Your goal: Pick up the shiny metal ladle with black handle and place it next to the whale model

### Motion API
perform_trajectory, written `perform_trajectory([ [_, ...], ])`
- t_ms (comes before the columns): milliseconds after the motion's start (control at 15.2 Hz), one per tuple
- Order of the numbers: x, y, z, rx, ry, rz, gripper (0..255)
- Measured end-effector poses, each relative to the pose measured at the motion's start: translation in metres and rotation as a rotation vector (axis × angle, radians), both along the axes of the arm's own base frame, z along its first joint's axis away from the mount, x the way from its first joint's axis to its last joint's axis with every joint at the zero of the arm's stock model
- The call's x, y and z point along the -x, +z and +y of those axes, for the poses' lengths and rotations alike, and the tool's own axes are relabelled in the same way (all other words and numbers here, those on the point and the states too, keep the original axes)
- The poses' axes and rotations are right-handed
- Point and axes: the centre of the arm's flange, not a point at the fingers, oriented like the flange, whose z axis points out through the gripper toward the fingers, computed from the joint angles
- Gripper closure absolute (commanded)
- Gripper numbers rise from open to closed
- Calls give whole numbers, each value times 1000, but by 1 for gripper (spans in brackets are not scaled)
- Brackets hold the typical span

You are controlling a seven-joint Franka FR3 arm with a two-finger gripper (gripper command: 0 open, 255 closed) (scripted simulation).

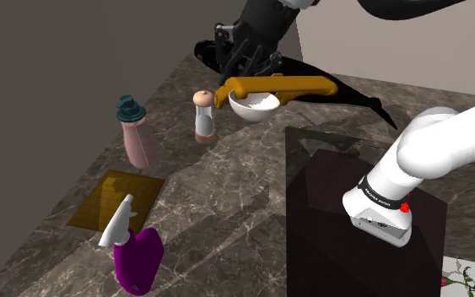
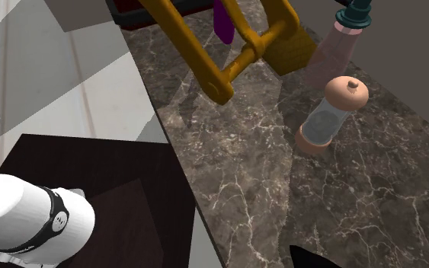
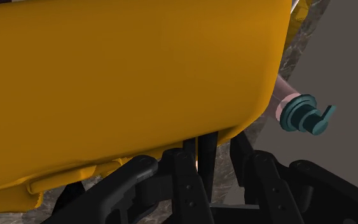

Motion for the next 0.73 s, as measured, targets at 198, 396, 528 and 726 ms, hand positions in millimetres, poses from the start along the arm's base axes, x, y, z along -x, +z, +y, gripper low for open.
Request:
perform_trajectory([
  [198,5,5,-14,0,-1,0,255],
  [396,18,7,-49,1,-2,0,255],
  [528,30,5,-75,1,-2,0,255],
  [726,44,7,-110,1,-1,0,255],
])
